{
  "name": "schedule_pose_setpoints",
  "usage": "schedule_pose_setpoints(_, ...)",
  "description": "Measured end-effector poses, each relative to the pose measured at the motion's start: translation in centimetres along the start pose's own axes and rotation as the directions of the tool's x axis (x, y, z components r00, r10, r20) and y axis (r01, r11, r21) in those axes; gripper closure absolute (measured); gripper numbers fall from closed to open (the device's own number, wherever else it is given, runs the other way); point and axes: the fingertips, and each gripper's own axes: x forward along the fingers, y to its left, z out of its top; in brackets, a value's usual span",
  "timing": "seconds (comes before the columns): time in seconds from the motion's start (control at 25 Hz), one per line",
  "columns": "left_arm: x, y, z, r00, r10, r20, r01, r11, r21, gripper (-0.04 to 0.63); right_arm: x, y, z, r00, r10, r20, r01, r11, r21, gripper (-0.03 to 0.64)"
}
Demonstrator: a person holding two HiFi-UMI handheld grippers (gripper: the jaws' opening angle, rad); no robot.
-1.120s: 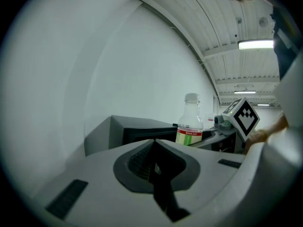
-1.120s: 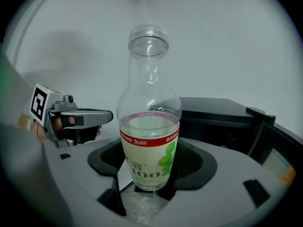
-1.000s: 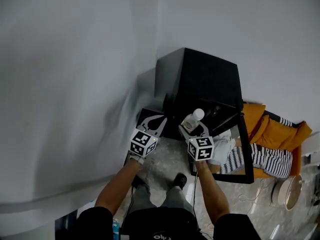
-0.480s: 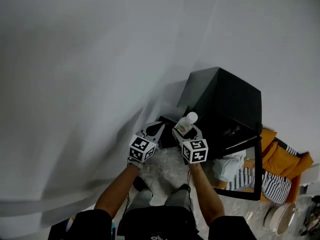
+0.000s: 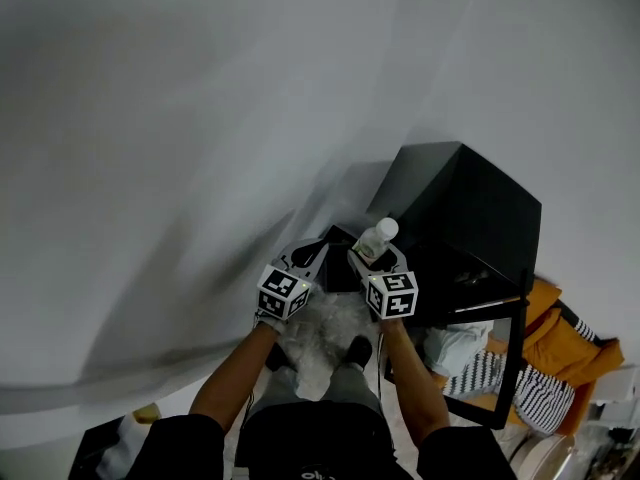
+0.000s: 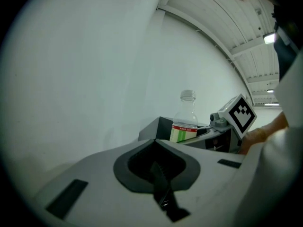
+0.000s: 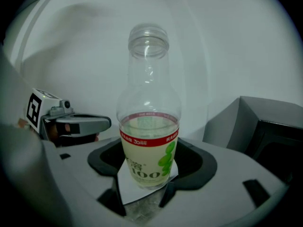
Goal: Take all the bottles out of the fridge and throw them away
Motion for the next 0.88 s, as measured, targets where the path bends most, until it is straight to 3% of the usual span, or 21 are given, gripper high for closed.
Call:
schedule_pose_setpoints(0.32, 3.4, 0.7, -3.7, 0.997, 0.053, -0.050, -0.055, 0.998, -0.036, 0.589, 4.0, -4.0, -4.5, 0.996, 0.053, -0.066, -0.053, 0.999, -0.003, 0.299)
schedule_pose_setpoints(0.88, 8.4, 5.0, -17.9, 0.984, 0.090, -0.151, -0.111, 0.985, -0.134, 0.589, 14.6, -7.7, -18.1, 0.981, 0.100, -0.164, -0.100, 0.995, 0.007, 0.299)
